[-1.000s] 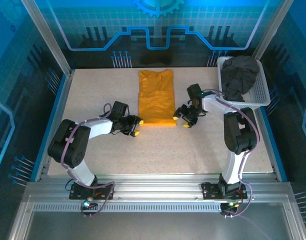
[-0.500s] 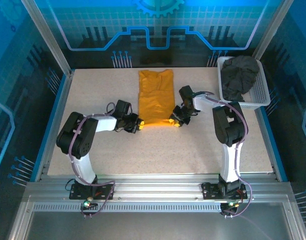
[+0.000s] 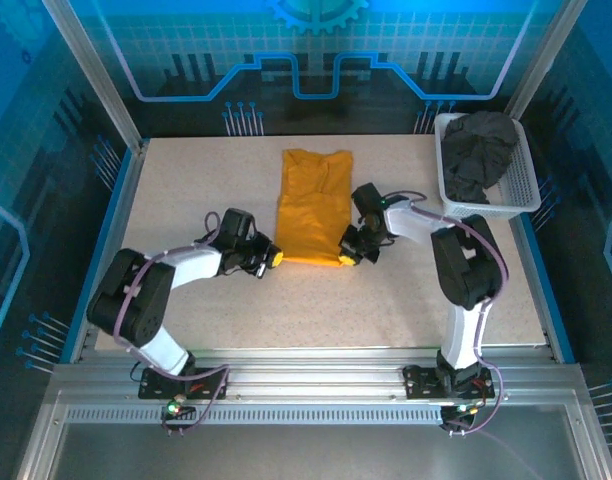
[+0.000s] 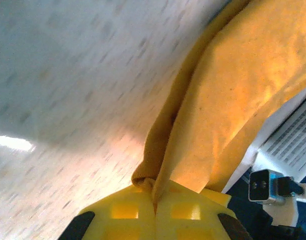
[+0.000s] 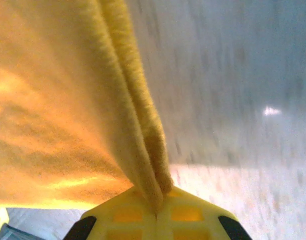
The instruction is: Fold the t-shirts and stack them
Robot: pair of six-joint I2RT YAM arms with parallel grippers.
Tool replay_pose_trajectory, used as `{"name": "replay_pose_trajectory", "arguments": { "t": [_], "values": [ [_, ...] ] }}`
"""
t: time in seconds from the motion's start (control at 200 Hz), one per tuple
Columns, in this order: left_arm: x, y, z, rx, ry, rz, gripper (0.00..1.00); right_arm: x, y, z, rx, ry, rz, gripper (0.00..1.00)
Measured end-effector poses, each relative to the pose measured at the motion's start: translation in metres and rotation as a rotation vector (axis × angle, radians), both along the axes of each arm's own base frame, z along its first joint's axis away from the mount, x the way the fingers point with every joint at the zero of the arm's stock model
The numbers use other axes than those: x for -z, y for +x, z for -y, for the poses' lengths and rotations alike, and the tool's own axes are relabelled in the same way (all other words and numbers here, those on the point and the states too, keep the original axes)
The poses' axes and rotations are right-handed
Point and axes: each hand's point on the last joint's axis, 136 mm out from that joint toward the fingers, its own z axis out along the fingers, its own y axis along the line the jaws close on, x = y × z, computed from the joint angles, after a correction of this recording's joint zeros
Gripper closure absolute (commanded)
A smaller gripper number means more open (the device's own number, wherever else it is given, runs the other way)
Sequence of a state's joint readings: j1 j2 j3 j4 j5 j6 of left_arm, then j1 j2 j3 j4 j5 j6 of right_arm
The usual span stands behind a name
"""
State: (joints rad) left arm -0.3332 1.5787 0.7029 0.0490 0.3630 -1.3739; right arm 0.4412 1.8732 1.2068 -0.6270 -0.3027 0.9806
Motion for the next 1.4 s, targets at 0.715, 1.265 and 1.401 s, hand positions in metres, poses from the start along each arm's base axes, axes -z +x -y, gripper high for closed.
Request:
{"name": "replay_pose_trajectory", "arguments": {
  "t": [0.715, 1.265, 1.401],
  "values": [
    [-0.149, -0.068, 0.009, 0.124, -0.003, 0.335, 1.0, -0.136, -0.071, -0.003, 0.087, 0.094, 0.064, 1.0],
    [-0.109, 0.149, -0.002, -0.005, 0.117, 0.315, 0.84, -0.103, 0.156, 0.009, 0.244, 0.044, 0.119, 0.73],
    [-0.064, 0.183, -0.013, -0.023, 0.151, 0.234, 0.71, -0.065, 0.205, 0.007, 0.191, 0.034, 0.142, 0.44]
  ]
}}
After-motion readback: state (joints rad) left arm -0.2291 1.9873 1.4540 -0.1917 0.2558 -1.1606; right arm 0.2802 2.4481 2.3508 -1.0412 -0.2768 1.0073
